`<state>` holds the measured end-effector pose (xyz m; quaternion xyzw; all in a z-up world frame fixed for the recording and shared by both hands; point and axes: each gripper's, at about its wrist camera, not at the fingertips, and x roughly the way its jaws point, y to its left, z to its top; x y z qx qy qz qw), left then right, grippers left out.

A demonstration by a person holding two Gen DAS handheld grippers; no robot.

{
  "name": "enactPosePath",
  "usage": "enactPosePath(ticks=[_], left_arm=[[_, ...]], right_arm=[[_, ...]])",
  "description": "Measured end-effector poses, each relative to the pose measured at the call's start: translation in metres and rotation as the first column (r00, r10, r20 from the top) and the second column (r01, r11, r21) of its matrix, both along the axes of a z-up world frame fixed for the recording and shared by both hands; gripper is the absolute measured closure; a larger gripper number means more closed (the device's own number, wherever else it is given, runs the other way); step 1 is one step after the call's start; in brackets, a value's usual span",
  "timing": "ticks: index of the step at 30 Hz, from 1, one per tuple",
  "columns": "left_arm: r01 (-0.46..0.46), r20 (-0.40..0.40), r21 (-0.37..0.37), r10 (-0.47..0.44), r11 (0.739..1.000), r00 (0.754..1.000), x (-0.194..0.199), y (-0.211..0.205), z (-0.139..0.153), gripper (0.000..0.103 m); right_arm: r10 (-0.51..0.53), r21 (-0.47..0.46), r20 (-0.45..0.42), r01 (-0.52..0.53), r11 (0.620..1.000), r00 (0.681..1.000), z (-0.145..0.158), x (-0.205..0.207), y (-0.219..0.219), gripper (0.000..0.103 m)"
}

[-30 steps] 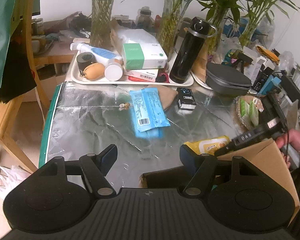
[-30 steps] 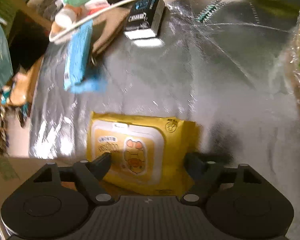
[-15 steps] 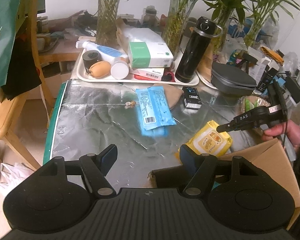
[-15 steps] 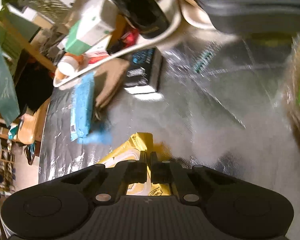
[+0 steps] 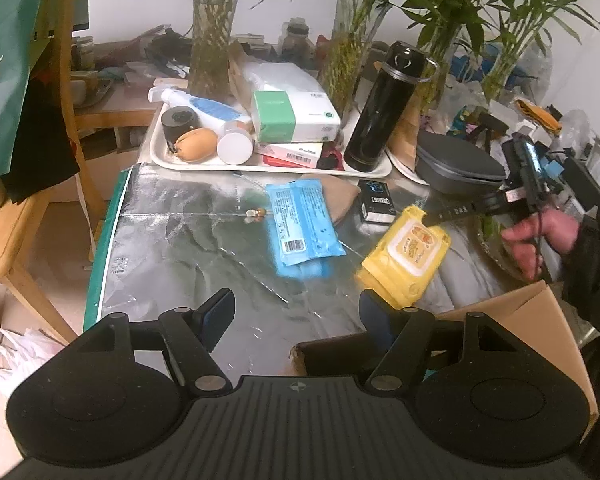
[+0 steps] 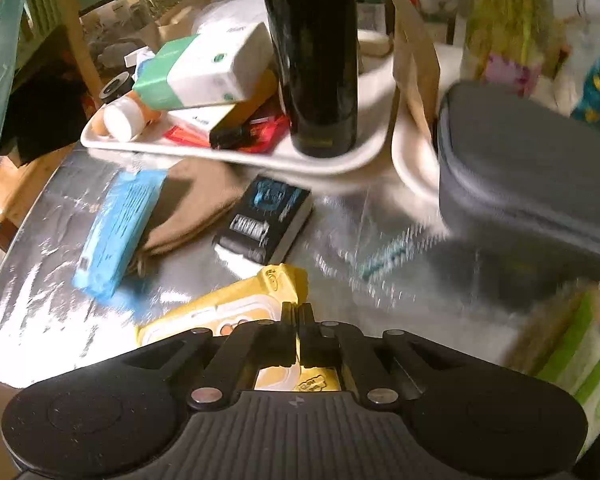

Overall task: Organize soft objects
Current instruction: 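Close the right gripper on the yellow wet-wipes pack and lift it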

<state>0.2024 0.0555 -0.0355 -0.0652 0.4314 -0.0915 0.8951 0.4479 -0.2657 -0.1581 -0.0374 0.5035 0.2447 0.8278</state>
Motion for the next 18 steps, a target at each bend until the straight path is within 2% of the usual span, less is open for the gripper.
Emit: enactPosePath(ticks=[3, 4, 5, 7, 10, 11, 14, 18], left_arm=[[-0.002, 0.005, -0.004, 0.002, 1.0, 1.0, 0.0, 0.001, 0.001, 0.035], [-0.001, 0.007, -0.005, 0.001, 1.0, 1.0, 0.0, 0.001, 0.001, 0.035], [0.0, 0.01, -0.005, 0.0, 1.0, 1.0, -0.001, 0.001, 0.002, 0.035], [0.001, 0.015, -0.001, -0.001, 1.0, 1.0, 0.0, 0.002, 0.002, 0.035], [0.001, 0.029, 0.017, -0.001, 1.0, 1.0, 0.0, 0.003, 0.002, 0.035], [0.002, 0.042, 0.021, -0.002, 1.0, 0.999, 0.0, 0.003, 0.002, 0.035], [0.005, 0.093, 0.032, -0.008, 0.999, 0.996, -0.005, 0.002, 0.004, 0.035], [-0.008, 0.115, 0.01, 0.007, 1.0, 0.993, -0.012, 0.005, 0.005, 0.035]], right_arm=[[-0.04, -0.032, -0.02, 0.04, 0.999, 0.999, 0.003, 0.003, 0.003, 0.084], [-0.054, -0.033, -0.03, 0.053, 0.998, 0.998, 0.006, 0.001, 0.001, 0.072], [-0.076, -0.038, -0.045, 0.075, 0.996, 0.996, 0.007, 0.0, 0.001, 0.05], [-0.12, -0.059, -0.082, 0.115, 0.992, 0.989, 0.008, -0.005, -0.003, 0.02], [-0.172, -0.038, -0.194, 0.168, 0.985, 0.966, 0.004, -0.01, -0.009, 0.01], [-0.189, -0.023, -0.252, 0.189, 0.982, 0.949, -0.001, -0.01, -0.01, 0.005], [-0.21, 0.017, -0.403, 0.237, 0.971, 0.891, -0.018, -0.009, -0.005, 0.003], [-0.213, 0.033, -0.457, 0.255, 0.966, 0.864, -0.031, -0.002, 0.011, 0.002]])
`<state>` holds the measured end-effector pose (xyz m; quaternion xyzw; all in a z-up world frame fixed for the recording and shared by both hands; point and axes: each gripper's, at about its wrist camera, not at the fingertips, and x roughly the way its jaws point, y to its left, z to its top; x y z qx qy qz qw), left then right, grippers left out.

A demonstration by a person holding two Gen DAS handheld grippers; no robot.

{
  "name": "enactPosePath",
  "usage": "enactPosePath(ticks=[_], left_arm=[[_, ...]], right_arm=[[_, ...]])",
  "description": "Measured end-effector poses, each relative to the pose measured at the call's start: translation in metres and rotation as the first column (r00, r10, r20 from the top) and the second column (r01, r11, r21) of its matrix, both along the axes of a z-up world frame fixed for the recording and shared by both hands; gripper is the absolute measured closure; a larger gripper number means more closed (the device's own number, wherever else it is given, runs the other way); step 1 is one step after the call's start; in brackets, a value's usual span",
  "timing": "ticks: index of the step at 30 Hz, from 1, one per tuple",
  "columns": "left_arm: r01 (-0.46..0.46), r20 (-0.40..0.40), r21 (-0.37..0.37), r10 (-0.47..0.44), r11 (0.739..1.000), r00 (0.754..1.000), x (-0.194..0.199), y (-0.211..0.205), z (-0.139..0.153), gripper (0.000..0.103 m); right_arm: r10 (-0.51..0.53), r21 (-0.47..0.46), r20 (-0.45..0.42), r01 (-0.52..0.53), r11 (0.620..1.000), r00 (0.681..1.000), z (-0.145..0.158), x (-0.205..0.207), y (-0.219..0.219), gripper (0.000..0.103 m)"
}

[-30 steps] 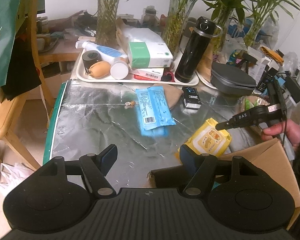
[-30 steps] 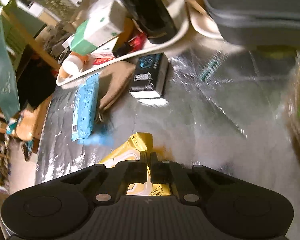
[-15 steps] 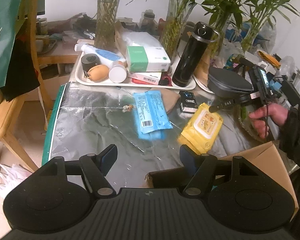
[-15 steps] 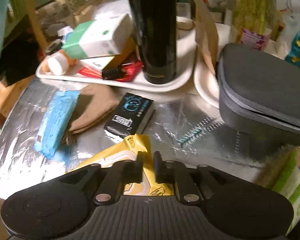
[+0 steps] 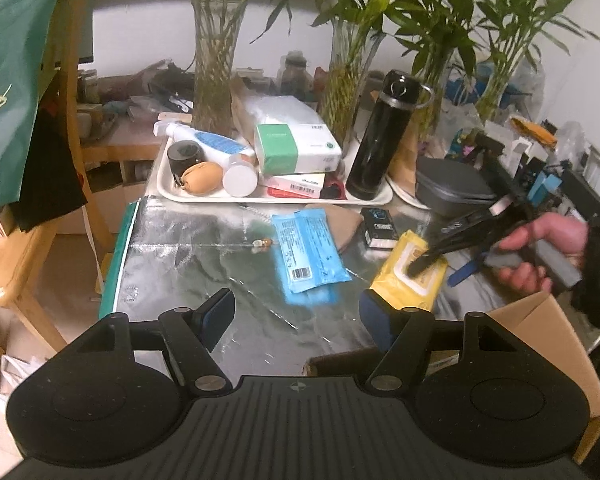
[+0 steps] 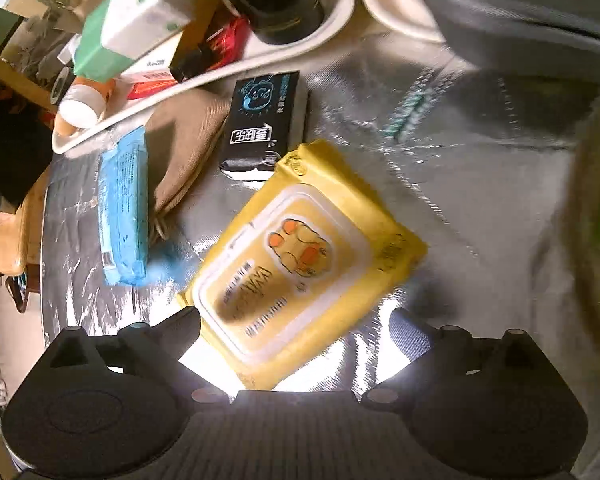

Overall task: Organize soft objects
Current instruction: 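Close the right gripper on the yellow wet-wipes pack and lift it, then grasp the blue wipes pack with the left gripper while the right gripper holds the yellow pack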

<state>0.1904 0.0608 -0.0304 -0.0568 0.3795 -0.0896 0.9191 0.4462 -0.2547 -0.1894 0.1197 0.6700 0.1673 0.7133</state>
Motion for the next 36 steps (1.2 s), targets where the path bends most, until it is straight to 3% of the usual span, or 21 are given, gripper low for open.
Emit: enactPosePath(ticks=[7, 10, 13, 18, 23, 25, 27, 31, 36], left_arm=[[-0.014, -0.013, -0.013, 0.013, 1.0, 1.0, -0.008, 0.006, -0.002, 0.034], [-0.019, -0.02, -0.01, 0.019, 1.0, 1.0, -0.008, 0.008, -0.004, 0.034], [-0.026, -0.026, -0.01, 0.025, 1.0, 0.999, -0.008, 0.009, -0.005, 0.034], [-0.015, -0.033, -0.024, 0.014, 1.0, 0.999, -0.005, 0.01, -0.002, 0.034], [-0.001, -0.029, -0.013, 0.0, 1.0, 1.0, 0.001, 0.008, 0.003, 0.034], [0.003, -0.026, -0.01, -0.003, 1.0, 1.0, 0.005, 0.009, 0.006, 0.034], [0.006, -0.024, -0.001, -0.006, 1.0, 1.0, 0.01, 0.007, 0.01, 0.034], [0.003, -0.049, 0.009, -0.002, 1.0, 0.999, 0.027, 0.006, 0.015, 0.034], [0.014, -0.098, 0.024, -0.011, 1.0, 0.995, 0.056, 0.001, 0.015, 0.034]], right_arm=[[-0.111, 0.002, -0.013, 0.111, 0.994, 0.994, -0.006, 0.02, 0.01, 0.0], [-0.037, -0.095, 0.044, 0.041, 0.995, 0.998, -0.005, 0.021, 0.029, 0.0], [0.112, -0.231, 0.109, -0.084, 0.969, 0.988, -0.003, 0.014, 0.052, 0.007], [0.324, -0.31, 0.15, -0.267, 0.913, 0.934, 0.005, 0.001, 0.062, 0.01], [0.53, -0.416, 0.174, -0.426, 0.804, 0.83, 0.009, -0.018, 0.05, 0.011], [0.552, -0.435, 0.18, -0.437, 0.787, 0.814, 0.011, -0.023, 0.041, 0.01], [0.52, -0.432, 0.187, -0.406, 0.806, 0.834, 0.012, -0.026, 0.033, 0.01], [0.345, -0.343, 0.2, -0.264, 0.901, 0.917, 0.009, -0.023, 0.014, 0.01], [0.247, -0.322, 0.235, -0.164, 0.932, 0.94, -0.001, -0.025, 0.018, 0.014]])
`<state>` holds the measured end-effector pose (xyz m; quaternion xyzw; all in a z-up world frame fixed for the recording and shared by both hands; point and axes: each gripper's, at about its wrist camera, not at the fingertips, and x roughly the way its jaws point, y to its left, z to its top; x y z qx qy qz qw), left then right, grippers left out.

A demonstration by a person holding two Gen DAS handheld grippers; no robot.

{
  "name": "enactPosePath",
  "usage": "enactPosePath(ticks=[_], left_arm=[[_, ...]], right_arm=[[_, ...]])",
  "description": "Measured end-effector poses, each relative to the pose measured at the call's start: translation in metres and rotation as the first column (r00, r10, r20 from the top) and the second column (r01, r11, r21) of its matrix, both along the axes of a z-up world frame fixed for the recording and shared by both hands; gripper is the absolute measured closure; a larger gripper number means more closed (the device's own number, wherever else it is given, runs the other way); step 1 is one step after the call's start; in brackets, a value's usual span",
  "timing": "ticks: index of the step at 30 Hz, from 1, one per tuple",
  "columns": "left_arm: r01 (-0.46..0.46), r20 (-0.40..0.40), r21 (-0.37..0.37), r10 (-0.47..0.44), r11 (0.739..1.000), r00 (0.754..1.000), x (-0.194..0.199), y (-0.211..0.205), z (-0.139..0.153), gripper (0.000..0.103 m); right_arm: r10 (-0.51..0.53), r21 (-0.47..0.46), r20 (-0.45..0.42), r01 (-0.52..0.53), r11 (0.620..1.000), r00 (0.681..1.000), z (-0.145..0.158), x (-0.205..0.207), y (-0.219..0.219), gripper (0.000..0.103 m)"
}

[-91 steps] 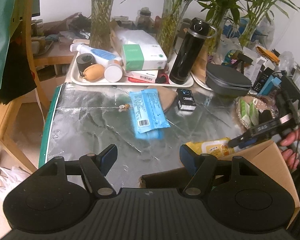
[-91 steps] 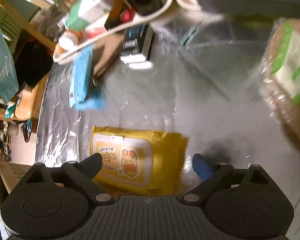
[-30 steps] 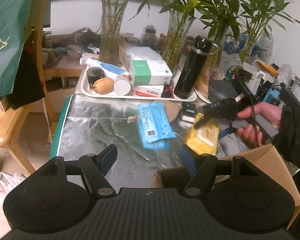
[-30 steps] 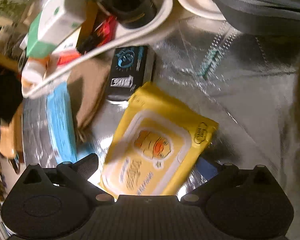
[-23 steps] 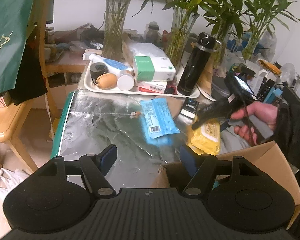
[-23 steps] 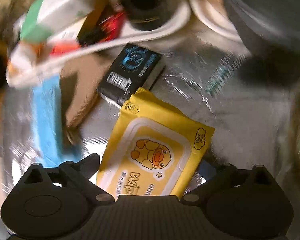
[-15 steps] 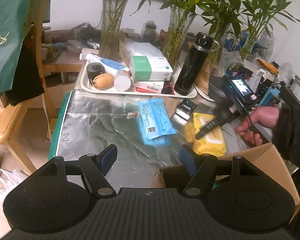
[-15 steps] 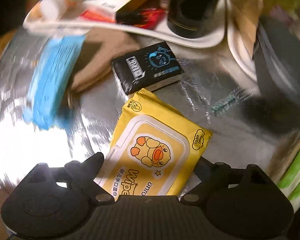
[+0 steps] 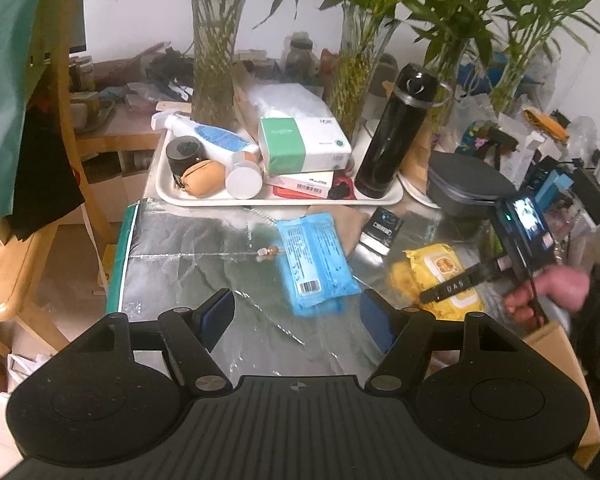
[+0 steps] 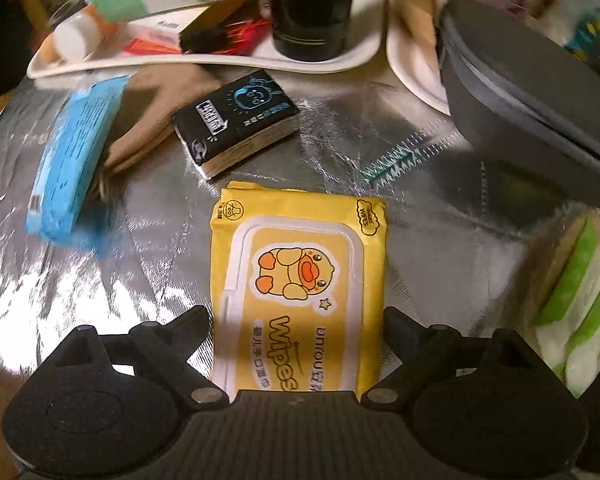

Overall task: Organize soft objects
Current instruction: 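Grasp the blue wipes pack with the left gripper while the right gripper holds the yellow pack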

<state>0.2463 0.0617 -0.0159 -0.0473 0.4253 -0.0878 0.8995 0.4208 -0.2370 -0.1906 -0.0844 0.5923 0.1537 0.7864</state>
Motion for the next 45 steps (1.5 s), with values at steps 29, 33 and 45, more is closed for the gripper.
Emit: enactPosePath(ticks=[29, 33, 45], left_arm=[[-0.067, -0.372, -0.077, 0.034, 0.995, 0.927, 0.156, -0.038, -0.099, 0.02], [-0.085, -0.409, -0.08, 0.045, 0.993, 0.912, 0.169, -0.047, -0.119, 0.018], [-0.123, -0.432, -0.046, 0.091, 0.991, 0.897, 0.183, -0.059, -0.155, 0.022]], right_arm=[[-0.06, 0.162, 0.215, 0.025, 0.987, 0.975, 0.072, -0.059, -0.062, 0.036], [-0.075, 0.191, 0.221, 0.032, 0.981, 0.972, 0.077, -0.065, -0.07, 0.036], [-0.082, 0.238, 0.23, 0.026, 0.971, 0.97, 0.079, -0.067, -0.076, 0.036]])
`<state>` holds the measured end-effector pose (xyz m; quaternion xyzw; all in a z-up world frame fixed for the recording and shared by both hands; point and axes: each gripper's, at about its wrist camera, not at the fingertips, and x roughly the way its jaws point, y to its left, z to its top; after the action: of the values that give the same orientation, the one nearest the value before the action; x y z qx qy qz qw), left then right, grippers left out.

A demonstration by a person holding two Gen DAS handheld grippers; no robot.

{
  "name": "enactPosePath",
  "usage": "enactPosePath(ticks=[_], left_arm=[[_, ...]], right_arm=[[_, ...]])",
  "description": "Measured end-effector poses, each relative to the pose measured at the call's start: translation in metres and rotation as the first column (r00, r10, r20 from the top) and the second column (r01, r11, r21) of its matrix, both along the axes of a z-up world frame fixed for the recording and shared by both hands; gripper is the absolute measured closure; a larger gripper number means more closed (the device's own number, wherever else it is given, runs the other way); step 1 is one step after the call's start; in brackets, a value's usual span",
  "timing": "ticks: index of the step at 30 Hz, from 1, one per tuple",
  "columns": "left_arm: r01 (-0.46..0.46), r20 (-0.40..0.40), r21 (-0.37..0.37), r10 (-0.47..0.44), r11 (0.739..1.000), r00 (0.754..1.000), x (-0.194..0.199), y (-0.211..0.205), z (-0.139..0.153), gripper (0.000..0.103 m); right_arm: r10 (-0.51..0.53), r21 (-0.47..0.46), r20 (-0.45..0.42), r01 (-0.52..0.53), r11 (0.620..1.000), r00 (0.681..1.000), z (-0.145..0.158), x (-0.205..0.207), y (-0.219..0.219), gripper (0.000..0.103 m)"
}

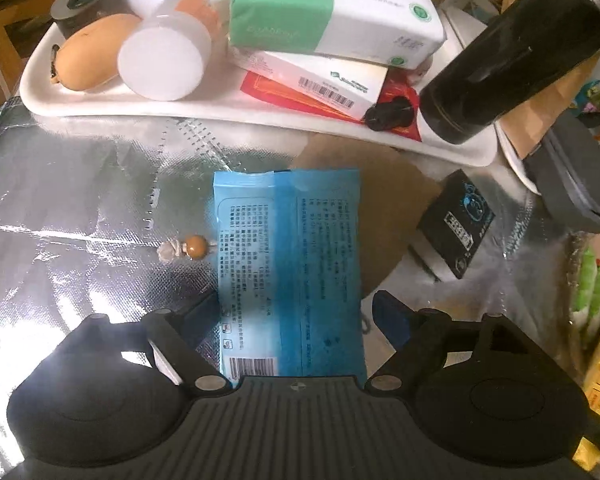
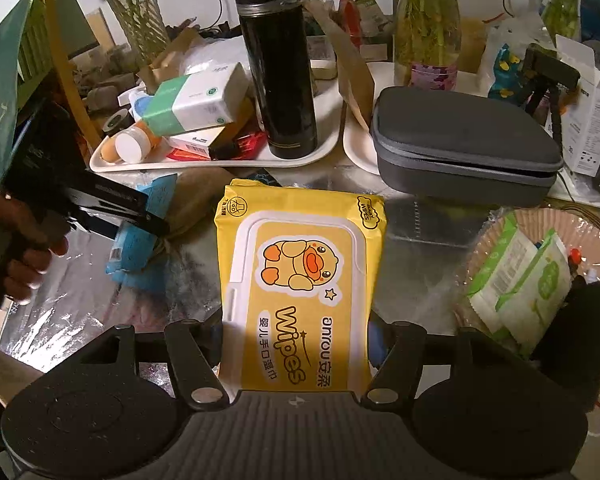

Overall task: Organize soft objects
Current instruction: 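Grasp the blue wipes pack with the left gripper while the right gripper holds the yellow pack, then carry the blue pack into the box and open the left gripper while the right gripper carries the yellow pack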

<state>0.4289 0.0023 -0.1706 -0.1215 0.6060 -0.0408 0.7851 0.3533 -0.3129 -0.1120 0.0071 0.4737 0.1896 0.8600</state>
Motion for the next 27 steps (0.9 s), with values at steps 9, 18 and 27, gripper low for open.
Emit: enactPosePath(ticks=[9, 18, 27], left_arm=[[-0.01, 0.047, 0.01, 0.01, 1.0, 0.999, -0.005, 0.008, 0.015, 0.039], [0.058, 0.186, -0.014, -0.054, 0.998, 0.981, -0.027, 0.015, 0.063, 0.04], [0.084, 0.261, -0.035, -0.072, 0.996, 0.963, -0.054, 0.028, 0.102, 0.04]], right_arm=[[-0.006, 0.011, 0.019, 0.005, 1.0, 1.0, 0.003, -0.002, -0.001, 0.036], [-0.001, 0.01, 0.047, 0.001, 1.0, 0.999, 0.021, -0.01, -0.004, 0.036], [0.041, -0.006, 0.094, -0.04, 0.999, 0.995, 0.056, -0.026, 0.001, 0.036]])
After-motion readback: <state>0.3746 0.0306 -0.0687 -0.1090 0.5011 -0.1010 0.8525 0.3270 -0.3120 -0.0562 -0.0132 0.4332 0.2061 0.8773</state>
